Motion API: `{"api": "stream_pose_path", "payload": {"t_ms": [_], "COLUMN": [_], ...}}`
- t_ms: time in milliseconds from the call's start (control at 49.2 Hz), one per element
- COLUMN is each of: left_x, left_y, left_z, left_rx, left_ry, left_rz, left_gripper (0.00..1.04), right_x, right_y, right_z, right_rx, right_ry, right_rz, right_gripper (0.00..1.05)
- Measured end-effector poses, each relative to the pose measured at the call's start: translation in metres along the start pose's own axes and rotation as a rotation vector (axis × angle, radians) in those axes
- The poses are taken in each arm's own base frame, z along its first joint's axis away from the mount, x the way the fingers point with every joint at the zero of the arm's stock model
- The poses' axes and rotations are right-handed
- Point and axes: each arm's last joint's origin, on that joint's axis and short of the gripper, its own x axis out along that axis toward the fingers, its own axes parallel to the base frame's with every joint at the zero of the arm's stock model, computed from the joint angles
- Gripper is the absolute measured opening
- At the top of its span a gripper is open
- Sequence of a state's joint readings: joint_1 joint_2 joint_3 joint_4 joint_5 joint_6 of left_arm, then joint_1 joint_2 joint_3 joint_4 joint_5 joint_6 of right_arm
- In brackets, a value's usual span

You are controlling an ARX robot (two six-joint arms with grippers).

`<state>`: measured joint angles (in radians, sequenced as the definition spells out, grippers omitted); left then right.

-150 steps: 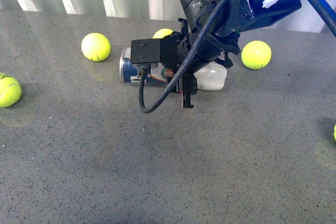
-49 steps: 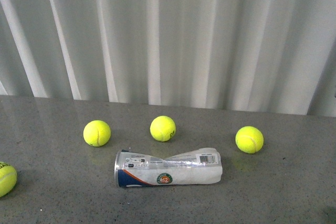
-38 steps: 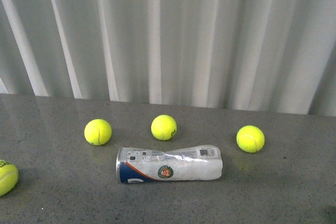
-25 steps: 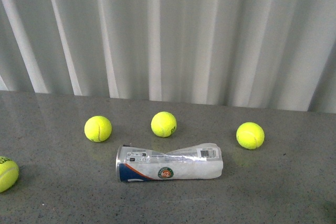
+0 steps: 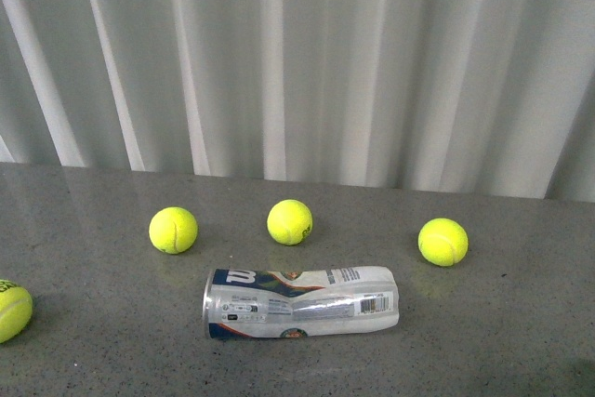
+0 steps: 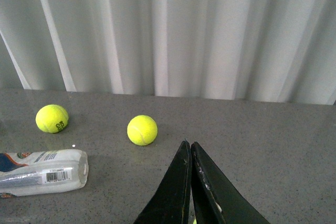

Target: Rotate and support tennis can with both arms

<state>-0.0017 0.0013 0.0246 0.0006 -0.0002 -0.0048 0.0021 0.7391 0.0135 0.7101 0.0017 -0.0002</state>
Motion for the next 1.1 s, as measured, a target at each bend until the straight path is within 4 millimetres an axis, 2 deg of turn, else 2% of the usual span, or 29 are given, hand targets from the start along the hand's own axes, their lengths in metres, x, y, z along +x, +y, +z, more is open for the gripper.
{"api": "stream_pose_path", "payload": {"t_ms": [528, 1016, 1097], "left_x": [0.0, 0.0, 0.0], "left_y": [0.0, 0.0, 0.0], "left_z": [0.0, 0.0, 0.0], "left_rx": [0.0, 0.0, 0.0], "left_ry": [0.0, 0.0, 0.0], "left_rz": [0.0, 0.0, 0.0], "left_gripper": [0.98, 0.98, 0.98], "right_x": [-0.026, -0.036, -0.043], "right_y": [0.0, 0.0, 0.0], "right_z": [0.006, 0.005, 0.001], "right_rx": [0.0, 0.0, 0.0], "right_ry": [-0.024, -0.023, 0.011], "right_rz": [0.0, 0.0, 0.001], "right_gripper": [0.03, 0.03, 0.03]}}
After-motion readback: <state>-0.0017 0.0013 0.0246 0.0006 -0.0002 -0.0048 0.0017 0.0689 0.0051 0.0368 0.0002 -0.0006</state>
